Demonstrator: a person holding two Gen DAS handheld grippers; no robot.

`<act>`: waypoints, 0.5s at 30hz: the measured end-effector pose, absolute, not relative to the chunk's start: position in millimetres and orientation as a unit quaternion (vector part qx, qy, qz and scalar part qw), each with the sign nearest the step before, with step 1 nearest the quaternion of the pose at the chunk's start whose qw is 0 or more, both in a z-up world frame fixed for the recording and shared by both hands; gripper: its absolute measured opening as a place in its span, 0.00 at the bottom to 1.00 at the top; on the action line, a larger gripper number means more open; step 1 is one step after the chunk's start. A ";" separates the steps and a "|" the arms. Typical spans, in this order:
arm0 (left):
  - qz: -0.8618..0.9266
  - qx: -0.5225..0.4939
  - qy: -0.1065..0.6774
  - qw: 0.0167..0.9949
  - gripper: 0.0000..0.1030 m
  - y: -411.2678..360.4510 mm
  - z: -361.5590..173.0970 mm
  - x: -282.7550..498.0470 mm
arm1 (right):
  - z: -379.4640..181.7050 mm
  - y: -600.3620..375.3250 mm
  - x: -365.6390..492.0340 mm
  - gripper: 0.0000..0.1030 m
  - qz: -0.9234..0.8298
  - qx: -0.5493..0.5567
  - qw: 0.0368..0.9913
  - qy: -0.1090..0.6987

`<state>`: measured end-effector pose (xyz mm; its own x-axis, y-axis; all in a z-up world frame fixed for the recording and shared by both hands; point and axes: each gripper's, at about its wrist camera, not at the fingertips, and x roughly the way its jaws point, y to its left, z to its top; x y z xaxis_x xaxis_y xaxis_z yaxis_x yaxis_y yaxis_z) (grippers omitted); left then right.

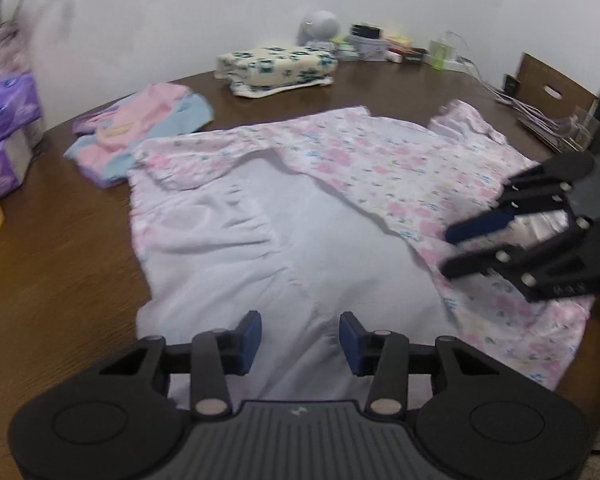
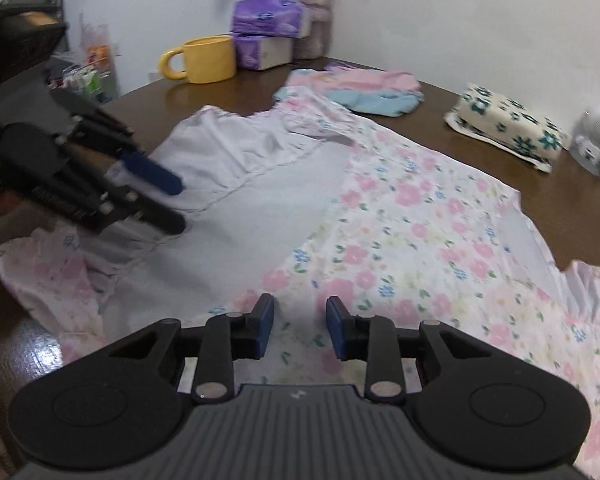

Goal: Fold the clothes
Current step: 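Spread the dress flat with both grippers and release it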

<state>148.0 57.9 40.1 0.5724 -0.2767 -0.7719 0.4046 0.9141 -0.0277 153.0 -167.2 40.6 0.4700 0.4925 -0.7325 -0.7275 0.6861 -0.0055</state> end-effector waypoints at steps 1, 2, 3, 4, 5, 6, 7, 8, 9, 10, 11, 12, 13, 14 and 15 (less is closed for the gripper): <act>-0.181 0.073 0.421 0.886 0.41 61.9 39.6 148.5 | 41.3 -167.7 152.2 0.30 0.365 -0.159 0.841 0.367; -0.171 0.069 0.424 0.887 0.40 66.3 40.3 149.5 | 42.1 -168.2 151.4 0.30 0.367 -0.158 0.840 0.368; -0.169 0.060 0.422 0.889 0.39 71.2 42.2 150.7 | 43.4 -169.7 150.8 0.30 0.368 -0.154 0.840 0.368; -0.167 0.050 0.420 0.891 0.40 76.2 44.3 151.8 | 46.4 -174.7 151.0 0.30 0.365 -0.143 0.845 0.364; -0.174 0.035 0.408 0.896 0.40 80.7 49.0 152.5 | 49.1 -180.0 151.6 0.32 0.356 -0.130 0.852 0.361; -0.182 0.019 0.396 0.900 0.40 85.3 54.0 153.0 | 50.0 -184.4 152.7 0.33 0.342 -0.123 0.859 0.361; -0.185 0.013 0.384 0.905 0.41 86.7 57.5 157.5 | 50.9 -188.9 153.7 0.34 0.329 -0.115 0.865 0.362; -0.188 0.008 0.372 0.909 0.41 87.9 60.9 162.2 | 51.7 -193.3 154.8 0.34 0.315 -0.108 0.871 0.362; -0.190 0.002 0.360 0.913 0.41 89.1 64.2 167.0 | 52.6 -197.7 155.9 0.34 0.301 -0.100 0.876 0.363; -0.193 -0.003 0.348 0.917 0.41 90.3 67.6 171.8 | 52.9 -201.8 156.9 0.34 0.287 -0.093 0.881 0.364; -0.188 0.005 0.347 0.919 0.38 87.9 66.8 178.7 | 51.2 -205.0 157.8 0.34 0.272 -0.087 0.884 0.370; -0.183 0.014 0.347 0.920 0.38 85.1 65.5 185.7 | 48.9 -208.4 158.1 0.34 0.258 -0.081 0.886 0.376; -0.181 0.024 0.350 0.919 0.37 83.4 61.8 194.1 | 46.6 -211.4 157.4 0.34 0.248 -0.075 0.888 0.381; -0.175 0.030 0.357 0.917 0.34 83.7 57.1 201.5 | 44.6 -213.7 155.9 0.34 0.239 -0.071 0.889 0.384; -0.168 0.029 0.365 0.916 0.31 86.8 51.6 207.0 | 42.5 -216.0 154.4 0.34 0.231 -0.066 0.891 0.386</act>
<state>207.0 86.8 51.6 0.6779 -0.2862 -0.6771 0.3281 0.9421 -0.0698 154.4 -216.0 42.5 0.5948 0.3601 -0.7187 -0.4626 0.8845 0.0603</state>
